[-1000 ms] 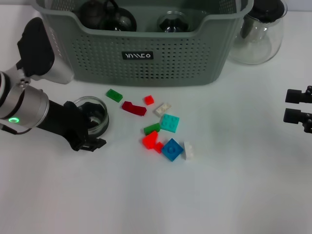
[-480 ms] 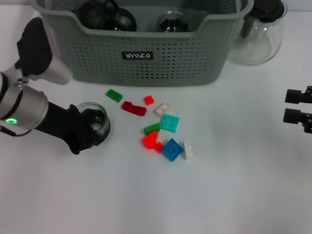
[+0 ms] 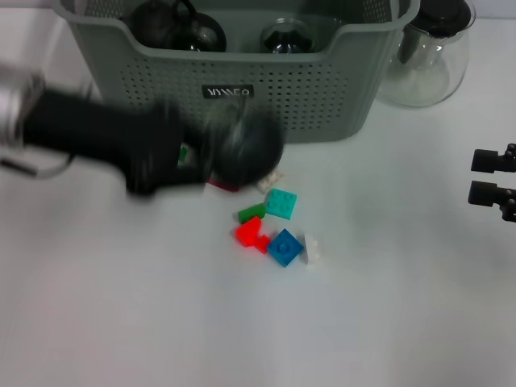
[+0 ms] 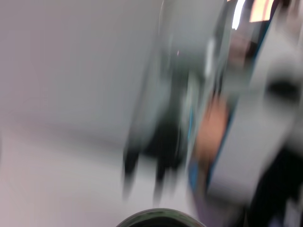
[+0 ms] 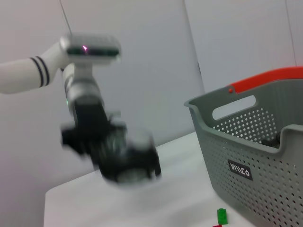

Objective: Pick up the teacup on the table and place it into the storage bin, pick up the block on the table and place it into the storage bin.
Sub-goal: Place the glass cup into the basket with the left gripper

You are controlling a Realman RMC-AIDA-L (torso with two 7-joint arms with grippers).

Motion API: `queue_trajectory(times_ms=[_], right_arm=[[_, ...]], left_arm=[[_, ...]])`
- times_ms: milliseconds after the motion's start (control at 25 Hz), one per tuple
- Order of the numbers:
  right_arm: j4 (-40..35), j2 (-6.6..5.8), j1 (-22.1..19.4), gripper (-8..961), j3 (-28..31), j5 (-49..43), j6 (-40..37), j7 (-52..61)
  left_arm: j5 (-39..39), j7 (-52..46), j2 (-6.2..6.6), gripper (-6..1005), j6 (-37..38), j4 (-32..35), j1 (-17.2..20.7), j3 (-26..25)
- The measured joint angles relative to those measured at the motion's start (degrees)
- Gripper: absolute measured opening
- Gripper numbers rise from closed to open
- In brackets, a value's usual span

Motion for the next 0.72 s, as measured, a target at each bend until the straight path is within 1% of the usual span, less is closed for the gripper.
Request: queue_trajectory(times_ms=[40, 80, 160, 240, 280, 320, 360, 400, 440, 480, 520, 560, 600, 640, 680, 720], right_arm=[[0.0, 0.00, 0.1, 504, -0.1, 0.0, 0.0, 0.0], [0.0, 0.00, 0.1, 504, -0.1, 0.0, 0.0, 0.0], [0.0, 0.00, 0.2, 504, -0.2, 0.0, -0.1, 0.0], [0.0, 0.01, 0.2, 504, -0.2, 0.0, 0.0, 0.0], [0.0, 0.01, 0.2, 504, -0.1, 0.0, 0.0, 0.0], [0.0, 0.01, 0.1, 504, -0.1, 0.0, 0.0, 0.0], [0.0, 0.01, 0.1, 504, 0.1, 0.0, 0.0, -0.1], [0.0, 0.01, 0.1, 504, 0.1, 0.0, 0.1, -0.2], [0.0, 0.01, 0.1, 504, 0.1, 0.0, 0.1, -0.3], [0.0, 0.01, 0.0, 504, 0.1, 0.0, 0.2, -0.3], [0.0, 0.01, 0.0, 504, 0.0, 0.0, 0.2, -0.4], [0.0, 0.00, 0.0, 504, 0.1, 0.0, 0.3, -0.4], [0.0, 0.00, 0.0, 504, 0.1, 0.0, 0.4, -0.4], [0.0, 0.01, 0.0, 504, 0.0, 0.0, 0.4, -0.4], [0.0, 0.00, 0.0, 504, 0.0, 0.0, 0.5, -0.4], [0.0, 0.00, 0.0, 504, -0.1, 0.0, 0.6, -0.3]], left_arm=[[-5.0, -1.5, 0.80, 59, 0.3, -2.7, -1.1, -1.3], [-9.3, -3.7, 1.07, 58, -1.0, -4.4, -2.1, -2.6], [-14.9, -8.7, 1.00, 56, -6.3, -4.8, -3.8, -4.9], [-15.9, -13.4, 0.74, 55, -13.2, -1.9, -5.4, -4.2], [-15.3, -16.1, 0.80, 55, -17.1, 0.1, -6.2, -2.9], [-13.0, -20.5, 1.30, 54, -23.1, 2.4, -7.6, -0.2], [-10.4, -24.3, 2.23, 54, -27.7, 3.6, -9.2, 2.7], [-6.8, -28.5, 3.53, 54, -32.0, 3.8, -11.0, 5.8], [-3.9, -31.7, 4.76, 54, -35.2, 2.9, -12.7, 8.4], [0.4, -36.6, 6.44, 53, -38.9, 1.1, -15.3, 12.1], [4.0, -39.5, 7.57, 53, -41.1, -1.4, -17.8, 14.6], [7.6, -42.2, 8.38, 53, -43.3, -4.3, -20.3, 16.5], [11.2, -44.0, 8.83, 52, -44.9, -7.4, -22.8, 18.0], [14.5, -45.0, 8.82, 52, -46.4, -10.2, -25.0, 18.5], [17.8, -45.6, 8.47, 52, -47.8, -12.7, -26.9, 18.7], [20.9, -46.0, 7.87, 52, -48.8, -14.7, -28.3, 18.8]])
